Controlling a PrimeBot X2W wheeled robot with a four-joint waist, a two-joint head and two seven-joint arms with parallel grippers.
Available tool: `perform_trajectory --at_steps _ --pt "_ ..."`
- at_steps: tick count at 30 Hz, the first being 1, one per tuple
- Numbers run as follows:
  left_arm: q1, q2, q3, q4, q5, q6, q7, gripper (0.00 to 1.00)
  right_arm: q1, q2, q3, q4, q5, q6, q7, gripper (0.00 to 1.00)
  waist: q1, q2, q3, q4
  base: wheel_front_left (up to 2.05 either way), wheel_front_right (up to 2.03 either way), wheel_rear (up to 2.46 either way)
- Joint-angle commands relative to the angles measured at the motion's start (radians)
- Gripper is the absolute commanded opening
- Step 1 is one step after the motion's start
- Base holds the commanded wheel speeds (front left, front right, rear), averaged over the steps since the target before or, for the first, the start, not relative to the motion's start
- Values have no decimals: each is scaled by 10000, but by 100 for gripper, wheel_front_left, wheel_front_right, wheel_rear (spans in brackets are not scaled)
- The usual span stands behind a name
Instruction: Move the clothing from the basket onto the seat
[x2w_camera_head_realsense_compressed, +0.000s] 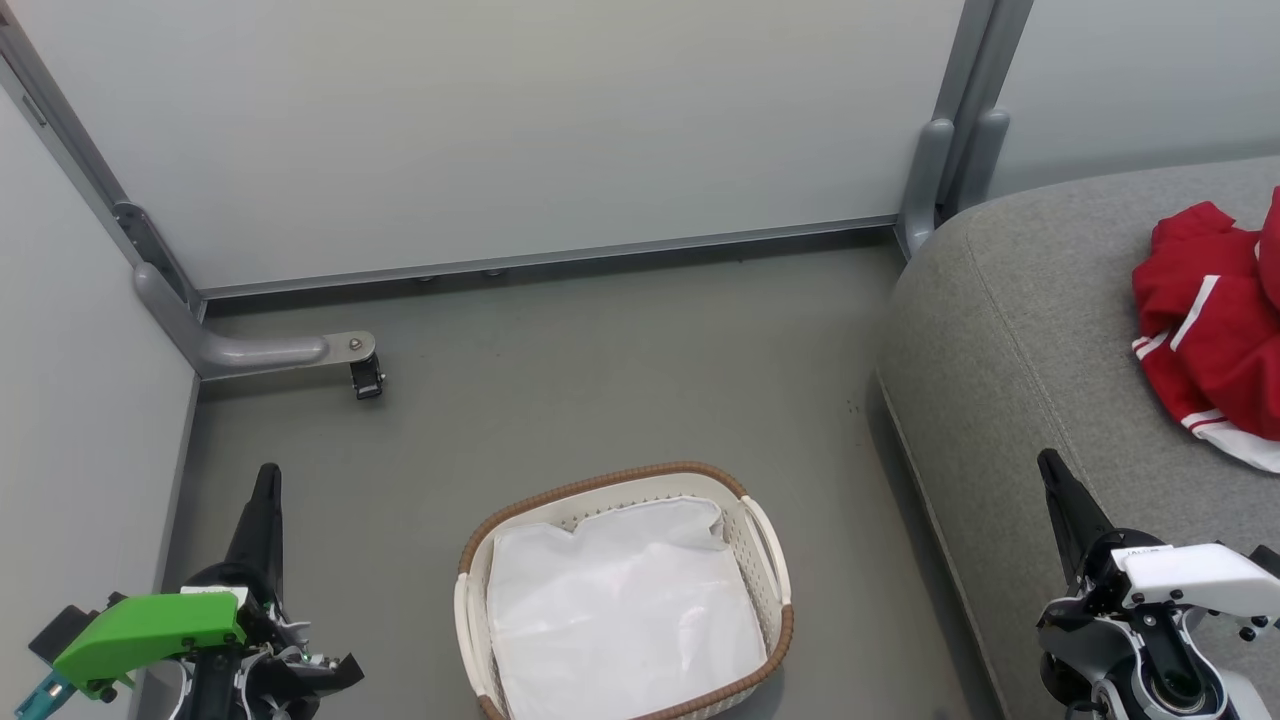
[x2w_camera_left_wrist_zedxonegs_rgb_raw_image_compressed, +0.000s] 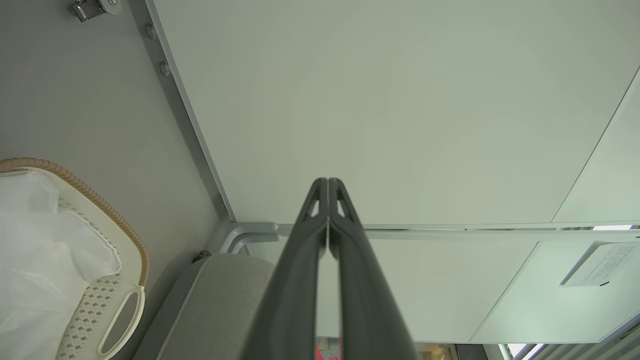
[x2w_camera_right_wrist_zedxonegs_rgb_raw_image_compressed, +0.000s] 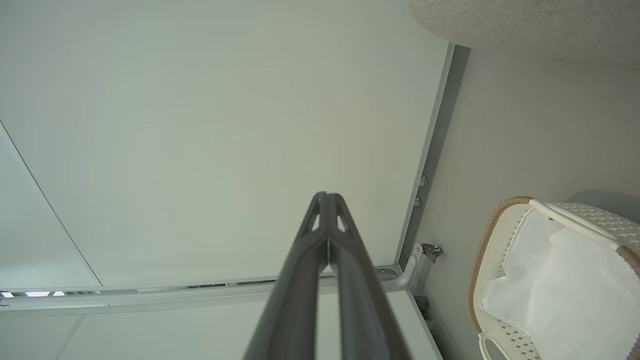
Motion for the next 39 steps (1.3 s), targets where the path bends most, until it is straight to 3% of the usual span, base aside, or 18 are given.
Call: perform_trajectory --at_steps 1,39 --pt "-91 3 22 -7 -27 -32 34 0 109 -49 -28 -27 38 0 42 0 0 0 0 0 0 0 0" --pt "-91 4 20 -12 -27 -32 31 0 106 -32 -46 -25 15 0 46 0 0 0 0 0 0 0 0"
